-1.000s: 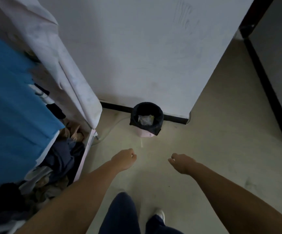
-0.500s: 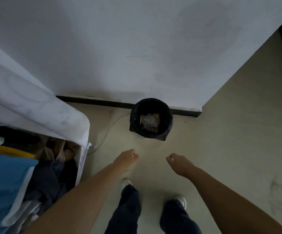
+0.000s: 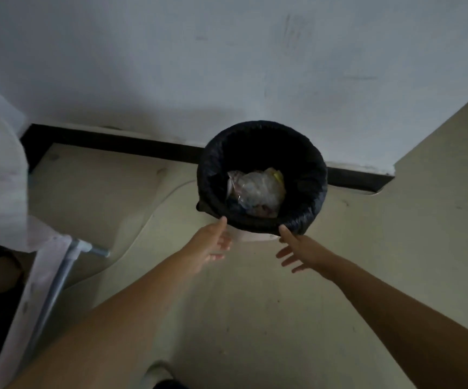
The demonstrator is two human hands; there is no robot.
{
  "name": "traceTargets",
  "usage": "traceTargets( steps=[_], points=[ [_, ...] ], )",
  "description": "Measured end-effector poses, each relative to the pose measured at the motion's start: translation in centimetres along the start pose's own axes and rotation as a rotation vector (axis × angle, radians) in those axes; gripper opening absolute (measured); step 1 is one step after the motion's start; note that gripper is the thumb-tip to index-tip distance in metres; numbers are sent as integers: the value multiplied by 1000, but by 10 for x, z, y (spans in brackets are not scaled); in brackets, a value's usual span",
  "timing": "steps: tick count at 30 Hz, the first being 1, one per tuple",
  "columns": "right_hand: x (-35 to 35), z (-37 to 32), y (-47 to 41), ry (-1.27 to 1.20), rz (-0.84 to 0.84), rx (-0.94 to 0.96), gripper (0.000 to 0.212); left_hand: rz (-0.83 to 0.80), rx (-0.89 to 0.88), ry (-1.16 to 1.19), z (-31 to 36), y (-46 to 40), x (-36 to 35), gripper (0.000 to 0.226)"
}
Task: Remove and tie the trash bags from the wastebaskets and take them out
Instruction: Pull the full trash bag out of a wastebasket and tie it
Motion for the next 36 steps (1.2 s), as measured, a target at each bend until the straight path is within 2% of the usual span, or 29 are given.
traceTargets(
  steps=[4,7,10,15,18,21,23,27,32,34,36],
  points=[
    [-14,16,-35,-296,-103,96,62,-206,-55,379,1,-35,6,51],
    [-19,27,-59,-714,-117,152,55,-319,-52,519,5,-53,21,52],
    [-13,26,-63,-1018,-88,210,54,-357,-73,603,13,-55,36,38],
    [-13,8,-42,-1208,-60,290,56,-346,-86,693,20,-36,27,30],
    [-8,2,-39,-1204,-11,306,43,-396,-70,661,11,-32,23,28],
    [1,1,-38,-1173,51,298,33,-403,-82,613,10,-31,26,40],
    [8,3,-35,-1098,129,273,29,-359,-89,667,14,-33,31,50],
    [15,8,-28,-926,238,267,28,-227,-98,766,15,-34,35,25],
    [29,24,-18,-407,340,233,42,4,-195,717,19,-37,40,12],
    [35,27,-12,-371,330,215,41,70,-282,737,25,-31,37,10],
    [39,27,-9,-466,344,219,35,121,-384,725,33,-21,33,10]
  ],
)
Point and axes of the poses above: each hand's wrist, its own y-axis away from the middle knuckle, its own x-axis out of the back of the hand, z = x × y, the point moved 4 cm from there along -y, towards the middle knuckle, and after that the axes turned 14 degrees about y, right-handed, at the moved point
